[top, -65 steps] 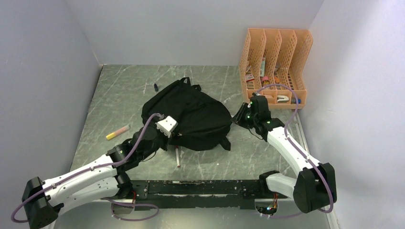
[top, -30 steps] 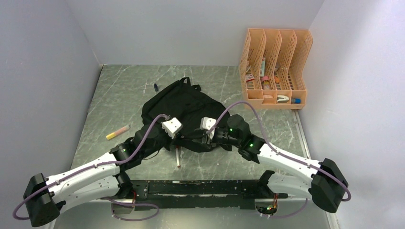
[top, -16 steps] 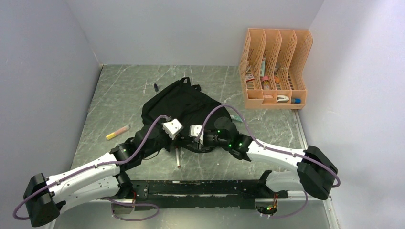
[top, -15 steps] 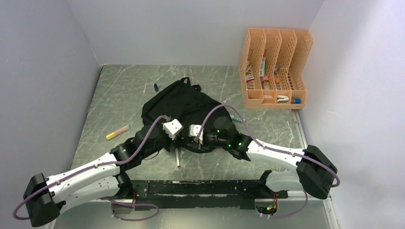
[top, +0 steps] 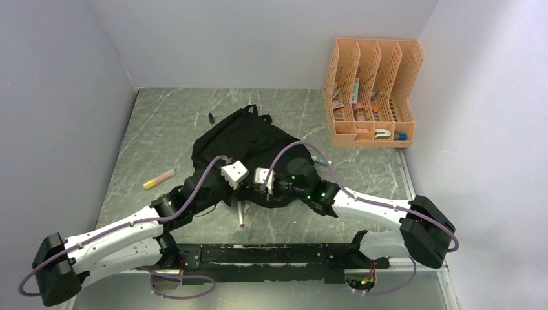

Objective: Pack the student bag
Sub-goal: Zip the student bag at the center of the board.

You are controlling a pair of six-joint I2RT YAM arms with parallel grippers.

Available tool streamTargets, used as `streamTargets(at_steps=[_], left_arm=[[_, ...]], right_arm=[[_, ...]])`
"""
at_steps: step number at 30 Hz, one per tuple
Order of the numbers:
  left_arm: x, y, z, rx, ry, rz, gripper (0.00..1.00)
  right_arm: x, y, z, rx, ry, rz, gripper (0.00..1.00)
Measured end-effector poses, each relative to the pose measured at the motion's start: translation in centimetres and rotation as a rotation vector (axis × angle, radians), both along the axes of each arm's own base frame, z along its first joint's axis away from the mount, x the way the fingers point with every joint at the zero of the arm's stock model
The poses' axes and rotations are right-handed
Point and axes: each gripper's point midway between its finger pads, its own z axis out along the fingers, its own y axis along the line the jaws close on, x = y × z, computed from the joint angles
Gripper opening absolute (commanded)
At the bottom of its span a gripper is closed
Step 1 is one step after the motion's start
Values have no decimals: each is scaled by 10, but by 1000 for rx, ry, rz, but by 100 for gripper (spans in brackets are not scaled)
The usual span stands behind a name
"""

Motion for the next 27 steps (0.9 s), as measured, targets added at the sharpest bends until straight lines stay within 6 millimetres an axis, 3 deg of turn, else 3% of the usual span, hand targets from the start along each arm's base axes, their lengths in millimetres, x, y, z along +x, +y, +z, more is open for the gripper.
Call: streamTargets(at_steps=[13, 24, 27], left_arm=[[9, 11, -13, -42, 97, 154, 5], [41, 50, -23, -32, 141, 311, 5], [57, 69, -30, -10, 155, 392, 5]], right_arm=[[-14, -20, 0, 1, 43, -30, 0], [-14, -37, 6, -2, 30, -85, 0], [-17, -42, 0, -28, 47, -88, 0]])
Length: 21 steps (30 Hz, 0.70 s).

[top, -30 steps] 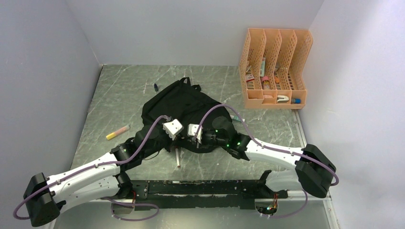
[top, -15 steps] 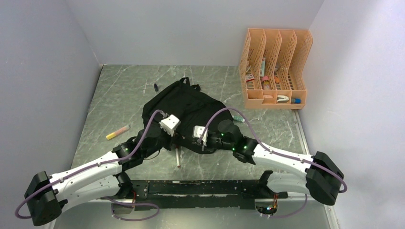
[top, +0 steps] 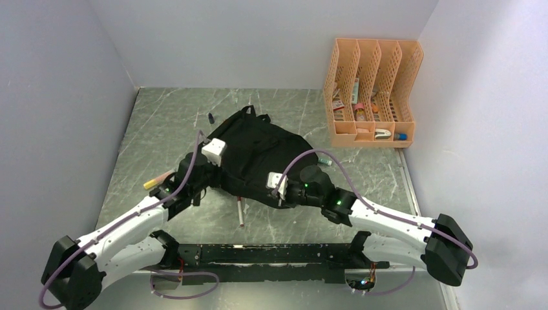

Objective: Pack the student bag
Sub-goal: Zip the student bag at the center of the board.

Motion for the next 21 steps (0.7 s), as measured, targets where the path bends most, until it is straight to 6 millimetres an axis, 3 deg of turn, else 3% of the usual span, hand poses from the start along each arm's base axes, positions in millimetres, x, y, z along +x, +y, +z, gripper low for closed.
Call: streamTargets(at_steps=[3, 6, 8, 11, 13, 17, 21], left_arm=[[14, 14, -5, 28, 15, 60, 5], [18, 15, -7, 38, 17, 62, 7], [18, 14, -6, 38, 13, 56, 14], [21, 12, 1, 29, -1, 53, 39], [24, 11, 9, 20, -20, 61, 48], [32, 15, 23, -11, -50, 120, 58], [38, 21, 30, -44, -56, 203, 61]], right_arm=[[-4, -4, -8, -28, 23, 3, 0], [-6, -7, -10, -39, 31, 4, 0], [-7, -7, -11, -41, 39, 7, 3], [-11, -6, -12, -38, 58, 20, 26], [-17, -5, -13, -31, 93, 39, 33], [-32, -1, -10, -1, 157, 92, 37], [-39, 0, 12, 76, 176, 94, 39]])
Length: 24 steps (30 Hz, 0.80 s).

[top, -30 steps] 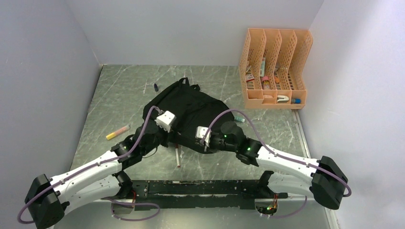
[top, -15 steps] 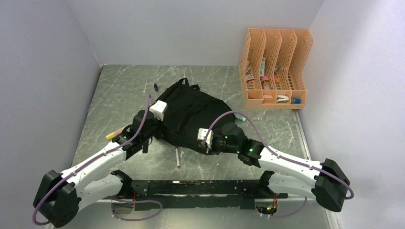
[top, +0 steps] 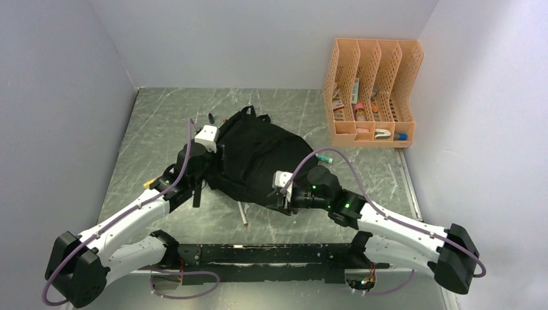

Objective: Pack the student bag
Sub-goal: Zip the student bag at the center of the board.

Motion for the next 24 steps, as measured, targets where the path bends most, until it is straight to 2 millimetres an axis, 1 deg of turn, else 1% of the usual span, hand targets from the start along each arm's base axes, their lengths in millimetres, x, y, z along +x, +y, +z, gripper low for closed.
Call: streamTargets(at_steps=[2, 3, 7, 9, 11, 13, 16, 19, 22, 24], left_arm=[[3, -1, 1, -20, 10, 24, 63], [5, -3, 2, -29, 19, 32, 63], [17, -15, 5, -66, 51, 43, 63], [21, -23, 4, -84, 73, 34, 63], [22, -29, 0, -101, 99, 24, 63], [21, -33, -5, -114, 124, 20, 63], [20, -37, -9, -138, 148, 15, 63], [19, -41, -9, -158, 154, 10, 63], [21, -44, -13, -161, 167, 5, 63], [22, -47, -16, -161, 178, 0, 63]], right_arm=[[3, 0, 17, 53, 0, -40, 38], [7, 0, 26, 80, 1, -74, 35], [32, -1, 61, 200, 36, -263, 27], [46, -3, 68, 234, 77, -368, 25], [61, -5, 67, 246, 134, -483, 24], [73, -8, 58, 240, 195, -587, 23], [82, -18, 33, 214, 294, -729, 22], [81, -36, -1, 209, 396, -873, 20], [76, -62, -45, 168, 490, -1029, 20], [73, -74, -63, 146, 528, -1102, 21]])
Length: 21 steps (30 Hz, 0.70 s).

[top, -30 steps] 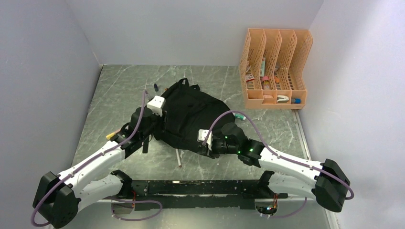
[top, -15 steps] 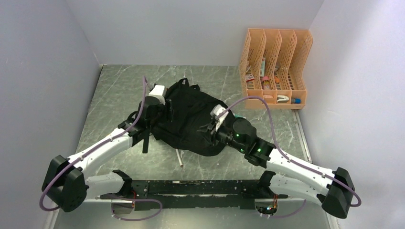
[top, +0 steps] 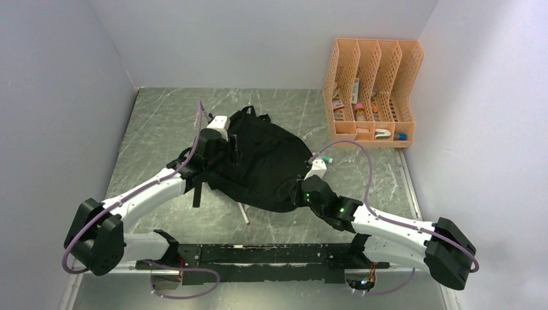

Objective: Pack the student bag
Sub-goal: Zip the student bag at the center of the board.

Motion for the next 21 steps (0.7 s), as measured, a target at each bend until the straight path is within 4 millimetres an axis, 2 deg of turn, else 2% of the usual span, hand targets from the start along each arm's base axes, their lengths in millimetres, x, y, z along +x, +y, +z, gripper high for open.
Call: streamTargets(at_steps=[6, 9, 13, 17, 19, 21], left_arm=[[6, -11, -3, -18, 23, -21, 62], [11, -22, -2, -36, 26, -49, 62], [13, -42, -7, -72, 49, -126, 65], [14, -63, -23, -96, 106, -210, 65], [14, -71, -33, -91, 137, -240, 61], [14, -79, -44, -76, 168, -265, 50]], right_arm=[[-5, -12, -42, -67, 140, -103, 24], [-7, -12, -48, -82, 173, -121, 25], [-3, -12, -35, -62, 148, -127, 26], [4, -9, -11, -24, 83, -123, 27], [8, -8, 1, -10, 52, -122, 27], [11, -7, 11, -3, 26, -123, 27]])
